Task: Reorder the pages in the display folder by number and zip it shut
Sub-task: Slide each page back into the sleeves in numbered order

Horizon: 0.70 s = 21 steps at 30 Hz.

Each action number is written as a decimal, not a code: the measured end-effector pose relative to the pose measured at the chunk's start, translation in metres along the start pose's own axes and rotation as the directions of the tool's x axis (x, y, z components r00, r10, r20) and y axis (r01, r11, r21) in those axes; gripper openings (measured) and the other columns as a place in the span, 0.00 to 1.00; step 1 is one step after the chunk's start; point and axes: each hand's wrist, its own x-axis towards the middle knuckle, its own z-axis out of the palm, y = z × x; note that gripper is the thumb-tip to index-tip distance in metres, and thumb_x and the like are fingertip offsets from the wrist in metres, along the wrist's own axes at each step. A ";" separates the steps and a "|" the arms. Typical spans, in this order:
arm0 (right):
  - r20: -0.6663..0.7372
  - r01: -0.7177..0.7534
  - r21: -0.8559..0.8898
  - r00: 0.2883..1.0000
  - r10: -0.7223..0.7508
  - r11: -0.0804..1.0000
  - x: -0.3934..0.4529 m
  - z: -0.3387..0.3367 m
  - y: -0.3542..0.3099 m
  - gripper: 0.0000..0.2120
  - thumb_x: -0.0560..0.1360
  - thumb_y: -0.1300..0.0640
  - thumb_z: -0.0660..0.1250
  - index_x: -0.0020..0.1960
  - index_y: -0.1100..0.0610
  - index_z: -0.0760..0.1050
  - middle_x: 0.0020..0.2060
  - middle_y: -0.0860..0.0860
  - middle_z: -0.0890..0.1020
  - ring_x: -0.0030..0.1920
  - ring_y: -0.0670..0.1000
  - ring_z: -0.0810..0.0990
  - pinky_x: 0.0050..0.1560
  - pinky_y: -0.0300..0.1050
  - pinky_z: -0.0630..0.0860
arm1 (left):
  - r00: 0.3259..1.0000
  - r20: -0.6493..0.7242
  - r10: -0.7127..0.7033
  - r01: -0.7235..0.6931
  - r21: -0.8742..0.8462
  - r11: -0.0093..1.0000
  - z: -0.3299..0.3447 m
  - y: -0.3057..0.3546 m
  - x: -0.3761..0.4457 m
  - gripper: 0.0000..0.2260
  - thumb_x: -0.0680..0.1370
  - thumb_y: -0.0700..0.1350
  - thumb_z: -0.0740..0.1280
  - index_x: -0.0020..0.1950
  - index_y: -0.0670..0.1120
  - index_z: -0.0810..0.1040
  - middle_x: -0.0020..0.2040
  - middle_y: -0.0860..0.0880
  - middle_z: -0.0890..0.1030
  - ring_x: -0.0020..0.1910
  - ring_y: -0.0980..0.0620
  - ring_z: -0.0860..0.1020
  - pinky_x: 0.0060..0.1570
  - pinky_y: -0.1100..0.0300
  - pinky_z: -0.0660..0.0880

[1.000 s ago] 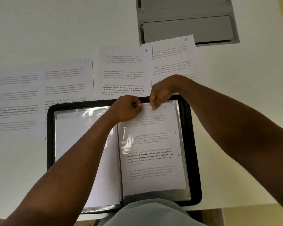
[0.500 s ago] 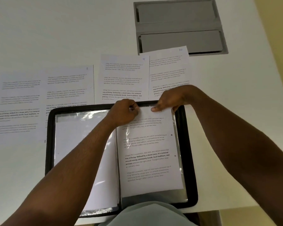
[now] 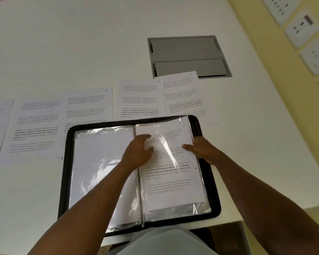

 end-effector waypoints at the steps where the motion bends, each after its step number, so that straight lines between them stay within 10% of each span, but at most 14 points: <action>1: -0.059 0.019 0.002 0.998 -0.019 1.000 -0.007 0.004 0.000 0.15 0.77 0.53 0.69 0.62 0.58 0.77 0.55 0.54 0.83 0.49 0.50 0.83 0.50 0.44 0.80 | 1.000 0.019 -0.006 0.006 -0.002 1.000 0.001 -0.002 -0.010 0.23 0.78 0.48 0.67 0.72 0.49 0.68 0.72 0.48 0.70 0.65 0.47 0.74 0.65 0.51 0.72; 5: -0.190 0.062 0.151 0.981 -0.033 0.987 -0.036 0.020 -0.018 0.14 0.78 0.54 0.68 0.61 0.59 0.77 0.47 0.49 0.83 0.45 0.47 0.82 0.43 0.38 0.80 | 0.999 0.041 0.026 -0.022 -0.090 0.996 0.000 -0.006 -0.050 0.22 0.78 0.51 0.67 0.71 0.50 0.70 0.69 0.49 0.74 0.60 0.50 0.77 0.60 0.59 0.73; 12: -0.013 0.090 0.441 0.995 -0.094 0.893 -0.072 0.066 -0.094 0.10 0.80 0.57 0.64 0.60 0.56 0.77 0.52 0.54 0.85 0.51 0.54 0.84 0.49 0.49 0.82 | 0.992 0.125 -0.033 0.099 -0.561 0.822 -0.032 0.027 -0.097 0.38 0.69 0.69 0.67 0.74 0.54 0.65 0.64 0.55 0.76 0.59 0.53 0.78 0.57 0.52 0.78; 16: 0.087 0.112 0.415 0.983 -0.162 0.903 -0.078 0.104 -0.124 0.13 0.81 0.47 0.61 0.55 0.54 0.78 0.51 0.54 0.84 0.52 0.52 0.83 0.57 0.48 0.79 | 0.998 0.006 -0.070 0.060 -0.596 0.801 -0.058 0.031 -0.112 0.21 0.76 0.63 0.64 0.67 0.58 0.70 0.56 0.63 0.77 0.54 0.60 0.78 0.48 0.62 0.76; 21: 0.346 0.111 0.360 0.906 -0.243 0.926 -0.069 0.147 -0.124 0.28 0.79 0.36 0.52 0.61 0.55 0.79 0.63 0.51 0.79 0.66 0.46 0.73 0.69 0.47 0.66 | 0.947 -0.094 -0.306 0.161 -0.688 0.707 -0.083 -0.007 -0.123 0.10 0.78 0.42 0.62 0.57 0.48 0.80 0.51 0.45 0.84 0.52 0.43 0.82 0.53 0.46 0.80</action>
